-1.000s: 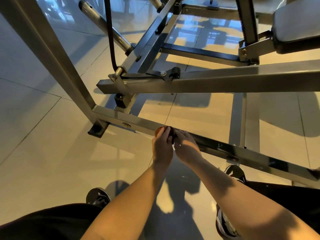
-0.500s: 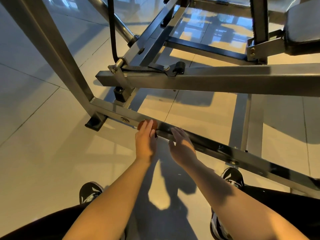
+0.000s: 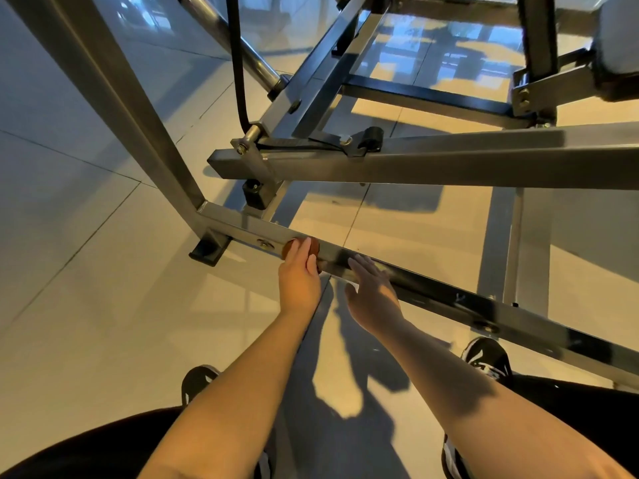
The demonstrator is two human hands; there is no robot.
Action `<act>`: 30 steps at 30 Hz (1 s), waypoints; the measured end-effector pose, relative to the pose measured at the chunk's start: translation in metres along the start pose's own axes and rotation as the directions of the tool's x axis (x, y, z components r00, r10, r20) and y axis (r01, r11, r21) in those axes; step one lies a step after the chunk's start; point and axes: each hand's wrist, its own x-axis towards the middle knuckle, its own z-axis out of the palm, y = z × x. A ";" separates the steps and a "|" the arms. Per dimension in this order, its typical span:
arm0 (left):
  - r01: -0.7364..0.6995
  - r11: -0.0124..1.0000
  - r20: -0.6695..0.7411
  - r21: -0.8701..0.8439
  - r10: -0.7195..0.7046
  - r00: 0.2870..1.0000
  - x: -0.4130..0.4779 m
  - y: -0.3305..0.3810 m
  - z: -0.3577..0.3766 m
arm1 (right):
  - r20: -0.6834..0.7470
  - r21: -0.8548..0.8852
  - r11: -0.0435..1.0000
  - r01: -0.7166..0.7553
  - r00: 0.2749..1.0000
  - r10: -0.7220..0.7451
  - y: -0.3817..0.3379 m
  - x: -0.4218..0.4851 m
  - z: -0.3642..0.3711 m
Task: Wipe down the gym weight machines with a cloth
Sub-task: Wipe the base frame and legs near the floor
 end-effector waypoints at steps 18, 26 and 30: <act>-0.158 0.980 0.087 -0.120 0.169 0.982 -0.030 0.032 0.021 | -0.013 0.027 0.987 -0.158 0.987 0.158 0.021 -0.016 -0.017; -0.316 0.947 0.182 -0.053 0.321 0.929 -0.030 0.043 0.025 | 0.040 0.091 0.979 -0.182 0.983 0.180 0.024 -0.020 -0.032; -0.274 0.962 0.094 -0.010 0.273 0.957 -0.023 0.037 0.021 | 0.085 0.105 0.971 -0.215 0.975 0.206 0.026 -0.021 -0.035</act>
